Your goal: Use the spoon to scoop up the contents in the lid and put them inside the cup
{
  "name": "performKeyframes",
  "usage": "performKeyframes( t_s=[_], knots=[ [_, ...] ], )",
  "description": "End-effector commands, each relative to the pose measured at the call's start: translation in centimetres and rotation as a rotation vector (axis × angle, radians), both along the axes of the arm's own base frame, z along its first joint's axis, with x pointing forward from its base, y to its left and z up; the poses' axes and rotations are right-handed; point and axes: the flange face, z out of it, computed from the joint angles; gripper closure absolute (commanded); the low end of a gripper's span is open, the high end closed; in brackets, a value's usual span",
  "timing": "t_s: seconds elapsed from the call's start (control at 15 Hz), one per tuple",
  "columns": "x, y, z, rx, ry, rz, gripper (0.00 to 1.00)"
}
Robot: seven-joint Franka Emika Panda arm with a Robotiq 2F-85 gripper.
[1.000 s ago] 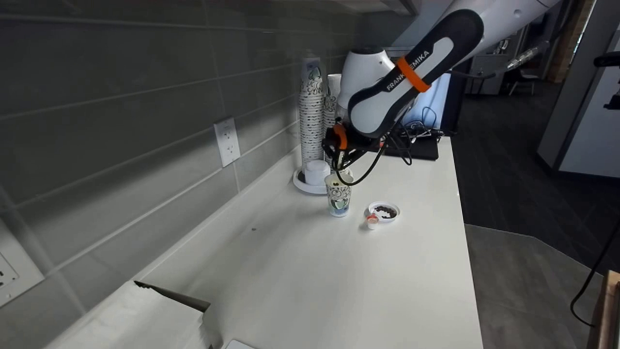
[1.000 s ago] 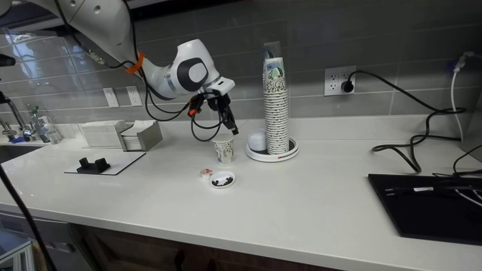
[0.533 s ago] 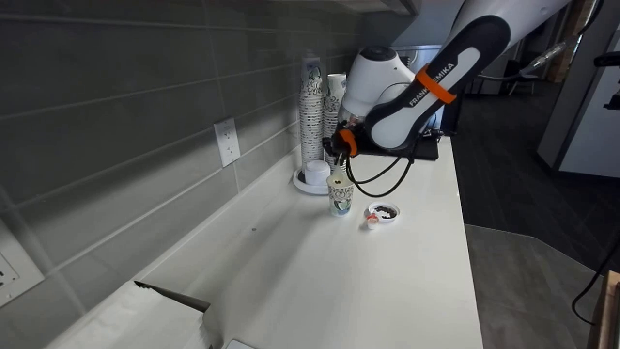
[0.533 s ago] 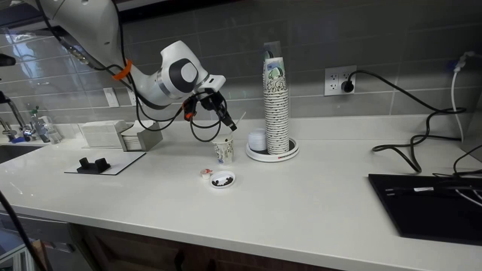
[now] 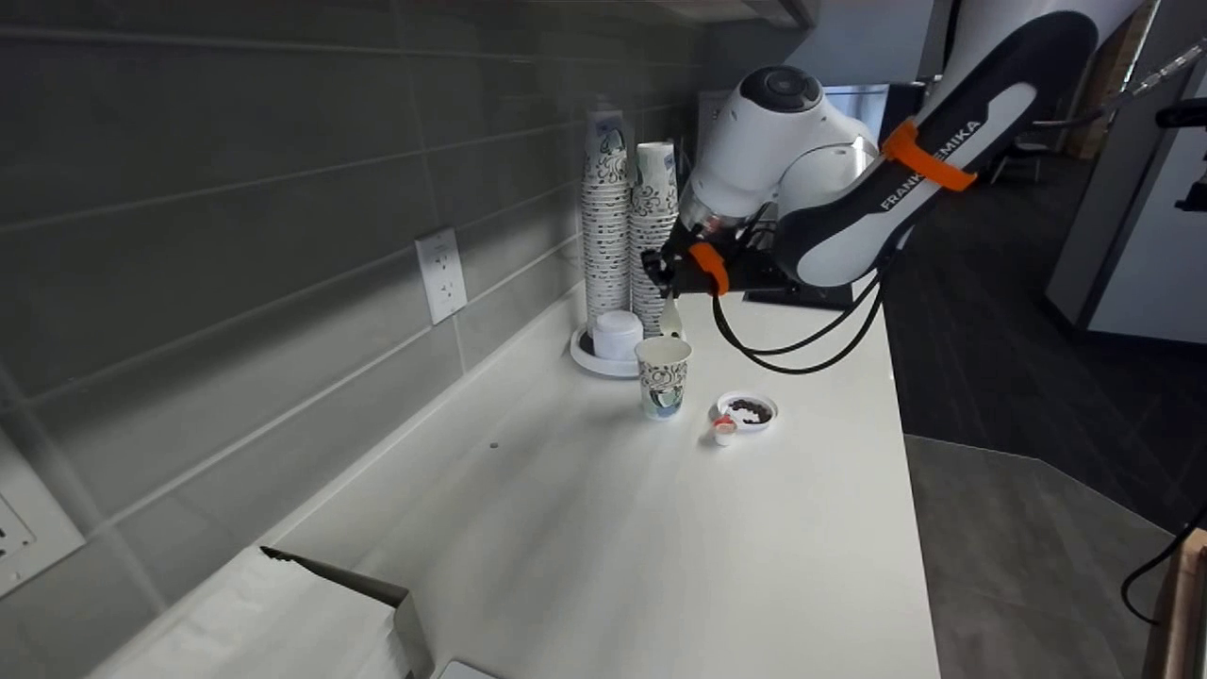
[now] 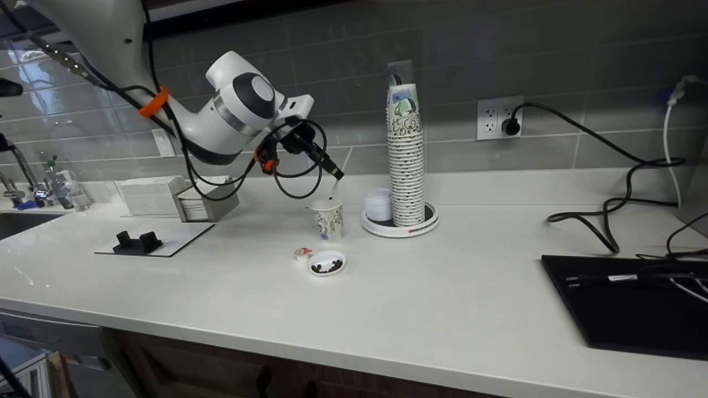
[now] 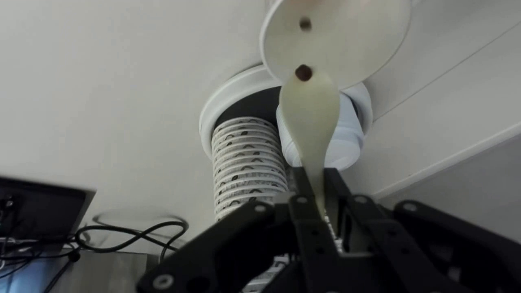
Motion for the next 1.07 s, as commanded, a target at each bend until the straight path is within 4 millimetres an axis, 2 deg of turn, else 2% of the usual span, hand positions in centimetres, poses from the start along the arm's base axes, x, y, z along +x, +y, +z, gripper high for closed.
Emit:
performKeyframes(
  t_s=[0.0, 0.4, 1.0],
  knots=[
    [-0.9, 0.7, 0.1, -0.013, -0.042, 0.034, 0.97],
    [-0.8, 1.4, -0.5, -0.009, -0.06, 0.061, 0.97],
    [-0.3, 1.0, -0.7, -0.014, -0.119, 0.081, 0.97]
  ],
)
